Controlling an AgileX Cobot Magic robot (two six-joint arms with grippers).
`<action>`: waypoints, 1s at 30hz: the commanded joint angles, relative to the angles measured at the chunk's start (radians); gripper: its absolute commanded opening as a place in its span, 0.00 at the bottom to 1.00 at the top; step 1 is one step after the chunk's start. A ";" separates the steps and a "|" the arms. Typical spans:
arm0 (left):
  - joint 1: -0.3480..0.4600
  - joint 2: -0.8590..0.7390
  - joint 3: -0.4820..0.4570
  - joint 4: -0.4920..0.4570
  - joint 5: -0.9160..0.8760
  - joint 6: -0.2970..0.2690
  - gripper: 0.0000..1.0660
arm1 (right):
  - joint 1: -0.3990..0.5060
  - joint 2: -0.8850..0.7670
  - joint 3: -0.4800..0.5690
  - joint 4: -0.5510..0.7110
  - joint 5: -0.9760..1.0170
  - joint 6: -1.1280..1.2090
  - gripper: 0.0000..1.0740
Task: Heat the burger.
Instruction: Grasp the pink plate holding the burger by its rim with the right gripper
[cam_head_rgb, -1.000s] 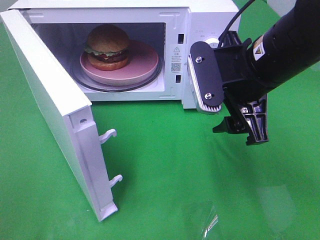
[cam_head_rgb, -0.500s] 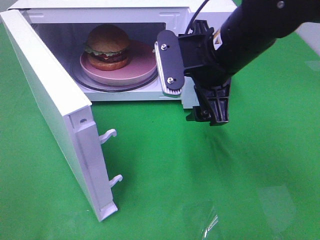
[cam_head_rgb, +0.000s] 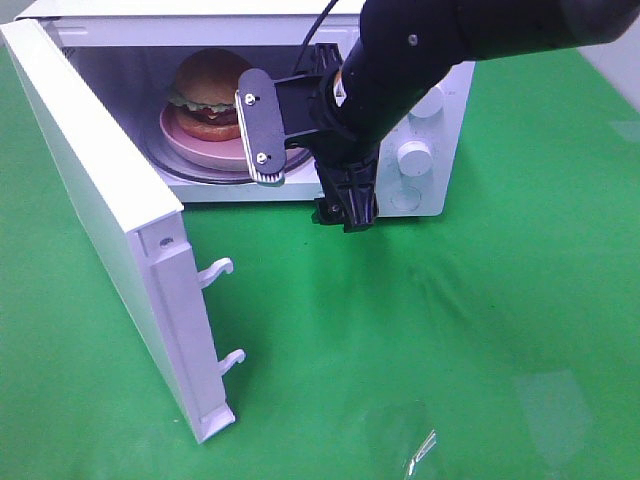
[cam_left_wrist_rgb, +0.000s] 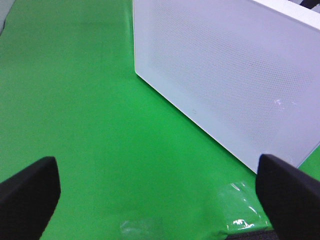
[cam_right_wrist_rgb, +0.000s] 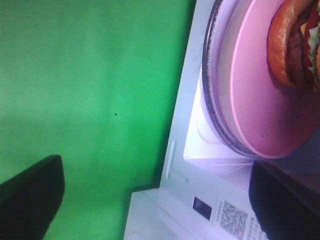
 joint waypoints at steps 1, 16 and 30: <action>0.003 -0.016 0.001 -0.004 -0.009 0.002 0.92 | 0.000 0.062 -0.064 -0.006 -0.004 0.010 0.89; 0.003 -0.016 0.001 -0.004 -0.009 0.002 0.92 | 0.000 0.252 -0.277 -0.005 -0.002 0.009 0.87; 0.003 -0.016 0.001 0.002 -0.009 0.002 0.92 | -0.003 0.391 -0.430 0.002 0.010 0.009 0.85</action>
